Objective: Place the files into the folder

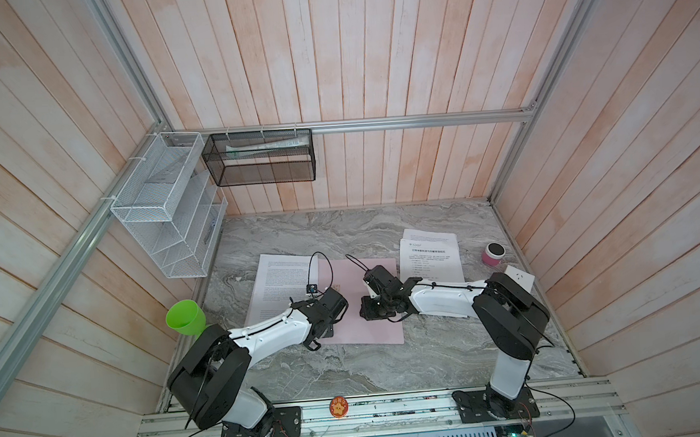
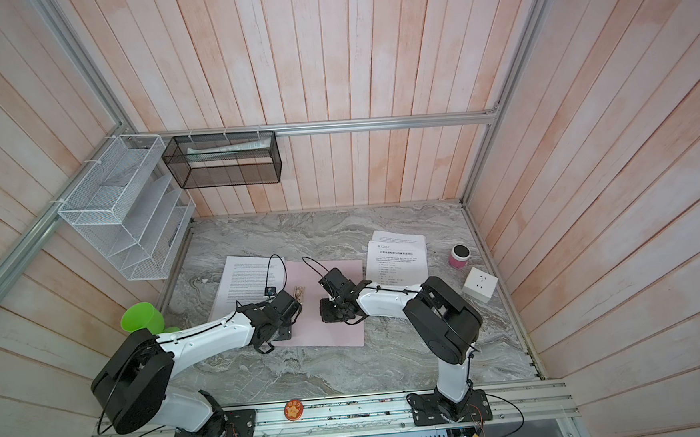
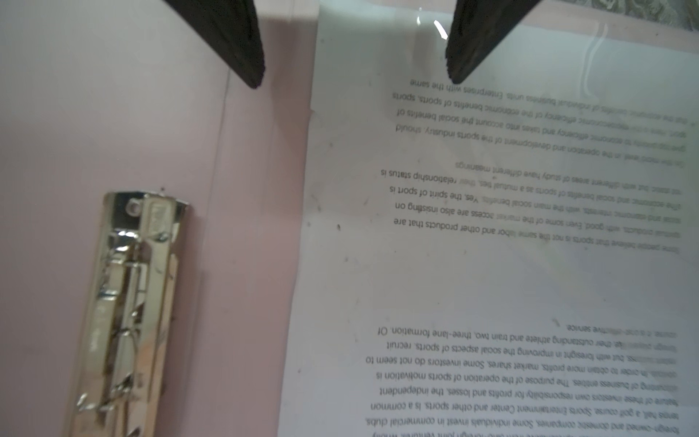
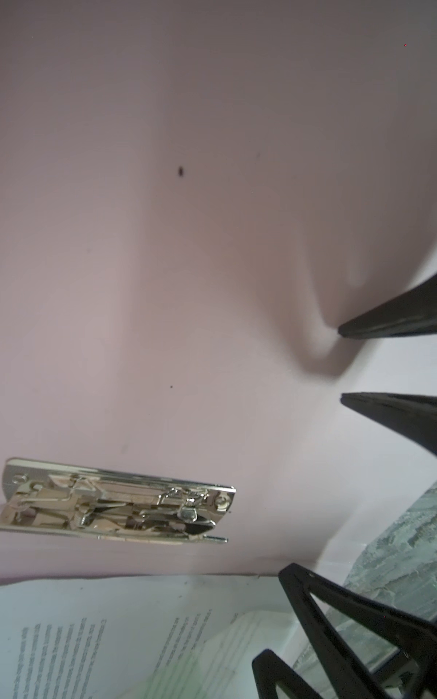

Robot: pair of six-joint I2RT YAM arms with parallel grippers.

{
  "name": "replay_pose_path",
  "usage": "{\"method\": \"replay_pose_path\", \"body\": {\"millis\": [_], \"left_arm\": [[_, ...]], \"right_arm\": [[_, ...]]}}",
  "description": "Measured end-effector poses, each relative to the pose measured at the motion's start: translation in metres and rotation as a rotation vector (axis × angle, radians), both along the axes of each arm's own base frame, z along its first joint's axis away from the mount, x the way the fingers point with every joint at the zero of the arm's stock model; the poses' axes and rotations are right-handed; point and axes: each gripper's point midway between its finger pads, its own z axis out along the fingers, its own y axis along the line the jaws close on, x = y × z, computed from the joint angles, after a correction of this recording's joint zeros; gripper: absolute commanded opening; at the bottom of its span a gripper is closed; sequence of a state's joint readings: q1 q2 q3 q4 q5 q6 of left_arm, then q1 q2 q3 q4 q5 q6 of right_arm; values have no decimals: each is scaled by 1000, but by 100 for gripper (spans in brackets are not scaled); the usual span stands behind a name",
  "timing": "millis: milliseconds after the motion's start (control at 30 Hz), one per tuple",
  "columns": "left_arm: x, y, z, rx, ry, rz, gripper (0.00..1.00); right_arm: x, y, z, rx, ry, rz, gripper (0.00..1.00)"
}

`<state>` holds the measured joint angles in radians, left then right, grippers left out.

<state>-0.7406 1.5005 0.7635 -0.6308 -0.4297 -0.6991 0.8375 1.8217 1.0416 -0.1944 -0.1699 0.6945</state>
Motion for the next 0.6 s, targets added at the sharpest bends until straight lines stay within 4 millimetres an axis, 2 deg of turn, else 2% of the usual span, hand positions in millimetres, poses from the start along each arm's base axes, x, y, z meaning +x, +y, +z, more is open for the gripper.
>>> {"method": "replay_pose_path", "body": {"millis": [600], "left_arm": [[-9,10,-3,37,16,41,78]], "right_arm": [[-1,6,-1,30,14,14,27]]}}
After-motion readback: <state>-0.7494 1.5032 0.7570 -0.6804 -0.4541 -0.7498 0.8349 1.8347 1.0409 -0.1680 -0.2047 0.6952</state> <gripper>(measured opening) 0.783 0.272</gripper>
